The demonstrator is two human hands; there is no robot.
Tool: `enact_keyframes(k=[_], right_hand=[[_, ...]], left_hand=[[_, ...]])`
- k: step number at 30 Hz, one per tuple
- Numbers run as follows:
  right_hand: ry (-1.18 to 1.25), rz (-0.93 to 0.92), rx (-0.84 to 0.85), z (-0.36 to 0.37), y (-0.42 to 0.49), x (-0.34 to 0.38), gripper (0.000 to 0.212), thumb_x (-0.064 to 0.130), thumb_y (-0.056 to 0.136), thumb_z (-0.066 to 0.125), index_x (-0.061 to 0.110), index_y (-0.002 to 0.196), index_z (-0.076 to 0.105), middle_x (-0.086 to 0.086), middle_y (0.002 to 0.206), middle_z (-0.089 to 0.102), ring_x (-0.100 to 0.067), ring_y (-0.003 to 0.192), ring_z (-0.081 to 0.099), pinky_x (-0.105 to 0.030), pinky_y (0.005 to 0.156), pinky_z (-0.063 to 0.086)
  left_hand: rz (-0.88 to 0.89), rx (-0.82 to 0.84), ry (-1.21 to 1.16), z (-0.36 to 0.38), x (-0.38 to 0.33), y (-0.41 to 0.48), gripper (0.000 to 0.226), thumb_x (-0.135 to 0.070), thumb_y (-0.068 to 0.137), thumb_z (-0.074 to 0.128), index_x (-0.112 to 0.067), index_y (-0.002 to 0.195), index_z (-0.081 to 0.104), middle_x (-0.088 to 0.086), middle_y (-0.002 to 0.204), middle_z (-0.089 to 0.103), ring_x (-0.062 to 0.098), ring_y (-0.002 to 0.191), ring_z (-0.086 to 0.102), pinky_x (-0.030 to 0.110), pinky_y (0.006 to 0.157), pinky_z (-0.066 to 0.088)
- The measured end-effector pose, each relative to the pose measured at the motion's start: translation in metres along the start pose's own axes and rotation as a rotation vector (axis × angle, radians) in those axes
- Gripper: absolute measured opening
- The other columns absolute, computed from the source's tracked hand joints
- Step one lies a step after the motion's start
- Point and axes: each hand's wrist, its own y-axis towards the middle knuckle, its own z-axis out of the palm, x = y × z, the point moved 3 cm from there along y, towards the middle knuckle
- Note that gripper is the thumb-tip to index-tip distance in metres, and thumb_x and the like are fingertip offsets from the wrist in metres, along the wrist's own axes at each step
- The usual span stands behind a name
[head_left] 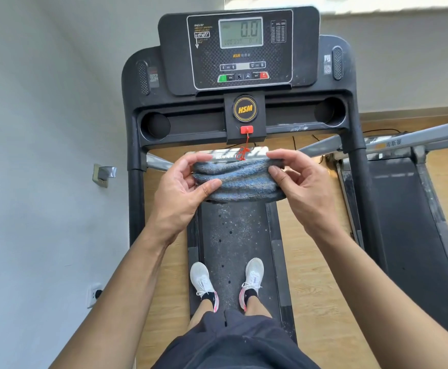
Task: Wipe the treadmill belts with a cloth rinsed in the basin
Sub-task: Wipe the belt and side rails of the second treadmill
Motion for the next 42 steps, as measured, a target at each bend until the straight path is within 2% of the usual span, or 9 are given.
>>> enact_keyframes(k=[4, 11, 14, 19, 27, 30, 33, 38, 42], right_hand=[[-0.02, -0.007, 0.018, -0.001, -0.003, -0.002, 0.027, -0.002, 0.096, 0.07, 0.013, 0.119, 0.072, -0.02, 0.105, 0.067, -0.009, 0.07, 0.056, -0.023, 0.066, 0.05], [0.002, 0.006, 0.036, 0.0, -0.009, -0.004, 0.029, -0.002, 0.094, 0.073, 0.016, 0.117, 0.074, 0.003, 0.111, 0.078, -0.013, 0.104, 0.072, -0.029, 0.097, 0.057], [-0.063, 0.001, 0.01, -0.002, -0.006, -0.006, 0.03, 0.003, 0.094, 0.075, 0.023, 0.117, 0.076, 0.004, 0.109, 0.078, -0.015, 0.099, 0.073, -0.035, 0.095, 0.058], [-0.047, 0.037, -0.044, -0.005, 0.0, -0.007, 0.033, 0.004, 0.092, 0.077, 0.025, 0.117, 0.078, 0.005, 0.093, 0.076, -0.012, 0.08, 0.065, -0.037, 0.084, 0.06], [-0.091, 0.007, -0.055, -0.009, 0.0, -0.003, 0.028, 0.006, 0.081, 0.087, 0.015, 0.106, 0.081, 0.003, 0.098, 0.082, -0.018, 0.091, 0.079, -0.032, 0.088, 0.063], [-0.149, -0.061, -0.092, -0.01, -0.001, 0.007, 0.022, 0.007, 0.082, 0.087, 0.018, 0.101, 0.08, 0.003, 0.093, 0.081, -0.013, 0.085, 0.076, -0.027, 0.081, 0.061], [-0.172, -0.187, -0.098, -0.015, -0.002, 0.029, 0.015, 0.006, 0.086, 0.084, 0.014, 0.098, 0.078, 0.0, 0.097, 0.074, -0.014, 0.089, 0.071, -0.028, 0.081, 0.058], [0.027, -0.165, 0.033, -0.003, 0.006, 0.039, 0.007, 0.003, 0.103, 0.062, 0.008, 0.104, 0.057, -0.018, 0.118, 0.065, -0.024, 0.115, 0.064, -0.04, 0.097, 0.054], [-0.172, 0.021, -0.043, 0.009, 0.027, -0.011, 0.005, 0.019, 0.106, 0.051, 0.018, 0.108, 0.047, -0.004, 0.082, 0.058, -0.02, 0.075, 0.054, -0.051, 0.074, 0.051]], left_hand=[[-0.011, -0.124, 0.003, -0.003, 0.004, -0.001, 0.028, -0.005, 0.088, 0.08, -0.013, 0.114, 0.072, -0.006, 0.111, 0.073, 0.007, 0.095, 0.068, 0.023, 0.089, 0.056], [0.021, -0.168, 0.149, -0.006, 0.006, 0.0, 0.02, -0.012, 0.095, 0.072, -0.025, 0.11, 0.075, -0.004, 0.113, 0.074, 0.012, 0.097, 0.067, 0.045, 0.099, 0.055], [0.016, -0.149, 0.219, -0.005, 0.005, 0.002, 0.019, -0.015, 0.096, 0.071, -0.026, 0.111, 0.074, -0.002, 0.111, 0.075, 0.017, 0.092, 0.066, 0.055, 0.094, 0.055], [-0.128, 0.028, 0.303, -0.008, 0.006, 0.004, 0.045, -0.018, 0.069, 0.097, -0.026, 0.109, 0.076, -0.004, 0.105, 0.078, 0.012, 0.092, 0.069, 0.044, 0.094, 0.058], [0.101, -0.098, 0.666, -0.015, -0.005, 0.015, 0.023, -0.019, 0.079, 0.091, -0.037, 0.089, 0.079, -0.006, 0.096, 0.067, 0.003, 0.081, 0.062, 0.021, 0.074, 0.05], [0.159, -0.08, 0.628, -0.014, -0.019, 0.012, 0.014, -0.019, 0.082, 0.089, -0.027, 0.089, 0.08, -0.004, 0.117, 0.058, 0.003, 0.109, 0.059, 0.011, 0.089, 0.046], [0.217, 0.095, 0.394, -0.01, -0.04, 0.007, 0.009, -0.01, 0.087, 0.077, -0.009, 0.09, 0.069, 0.001, 0.138, 0.061, 0.01, 0.137, 0.052, 0.021, 0.111, 0.04], [0.017, 0.167, -0.081, 0.001, -0.036, 0.021, 0.014, -0.014, 0.09, 0.067, -0.006, 0.098, 0.06, 0.007, 0.088, 0.061, 0.019, 0.081, 0.054, 0.03, 0.068, 0.046], [-0.229, 0.058, -0.214, 0.006, 0.002, 0.031, 0.017, -0.002, 0.101, 0.062, -0.005, 0.116, 0.067, 0.012, 0.11, 0.076, 0.024, 0.098, 0.073, 0.038, 0.086, 0.062]])
